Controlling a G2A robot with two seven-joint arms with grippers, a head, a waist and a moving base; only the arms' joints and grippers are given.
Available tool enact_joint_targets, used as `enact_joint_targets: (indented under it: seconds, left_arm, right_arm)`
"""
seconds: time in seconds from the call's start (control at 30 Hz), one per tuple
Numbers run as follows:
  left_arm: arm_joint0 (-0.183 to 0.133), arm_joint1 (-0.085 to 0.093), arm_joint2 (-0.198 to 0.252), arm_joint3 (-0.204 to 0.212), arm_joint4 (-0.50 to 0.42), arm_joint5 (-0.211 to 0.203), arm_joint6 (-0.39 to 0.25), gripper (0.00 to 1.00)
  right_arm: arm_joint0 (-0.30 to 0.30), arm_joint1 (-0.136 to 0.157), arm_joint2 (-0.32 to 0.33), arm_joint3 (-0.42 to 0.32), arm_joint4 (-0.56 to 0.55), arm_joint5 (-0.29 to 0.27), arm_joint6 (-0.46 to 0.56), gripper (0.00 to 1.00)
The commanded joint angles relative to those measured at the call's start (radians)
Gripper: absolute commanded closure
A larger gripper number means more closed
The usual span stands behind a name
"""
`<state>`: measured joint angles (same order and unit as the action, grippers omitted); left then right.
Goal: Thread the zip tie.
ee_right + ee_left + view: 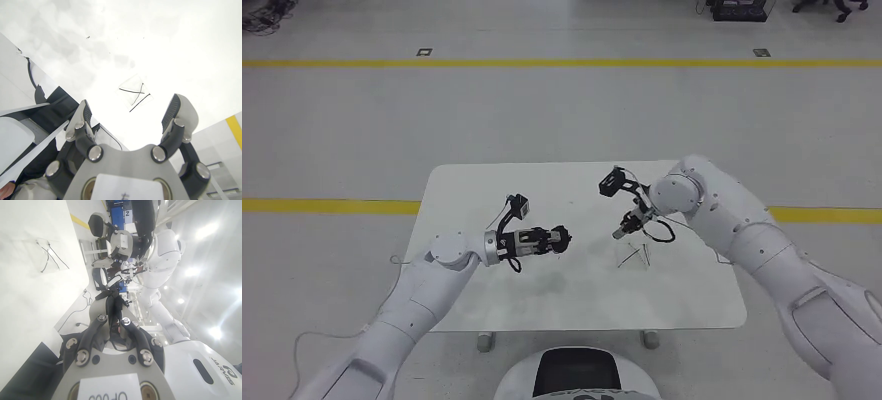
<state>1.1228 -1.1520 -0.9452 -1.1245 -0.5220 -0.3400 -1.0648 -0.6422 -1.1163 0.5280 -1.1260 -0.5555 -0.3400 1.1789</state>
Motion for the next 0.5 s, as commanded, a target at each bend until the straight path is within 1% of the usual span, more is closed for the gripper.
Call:
enact_joint_targets:
  seconds: [0.0, 0.07, 0.1, 0.13, 0.43, 0.47]
  left_arm:
    - [0.000, 0.000, 0.000, 0.000, 0.000, 0.000, 0.000, 1.00]
    - [0.000, 0.000, 0.000, 0.000, 0.000, 0.000, 0.000, 1.00]
    - [0.000, 0.000, 0.000, 0.000, 0.000, 0.000, 0.000, 1.00]
    - [0.000, 0.000, 0.000, 0.000, 0.000, 0.000, 0.000, 1.00]
    - [0.000, 0.000, 0.000, 0.000, 0.000, 0.000, 0.000, 1.00]
    - [0.000, 0.000, 0.000, 0.000, 0.000, 0.000, 0.000, 1.00]
  right_arm:
    - [0.019, -0.003, -0.058, 0.023, 0.027, 0.000, -0.015, 0.00]
    - [0.037, -0.004, -0.118, 0.045, 0.051, 0.000, -0.041, 0.00]
    - [0.043, -0.004, -0.148, 0.040, 0.051, 0.000, -0.054, 0.00]
    - [0.045, -0.003, -0.159, 0.036, 0.049, 0.000, -0.057, 0.00]
    - [0.045, -0.003, -0.159, 0.036, 0.049, 0.000, -0.057, 0.00]
    - [0.029, -0.003, -0.155, 0.023, 0.064, 0.000, -0.097, 0.00]
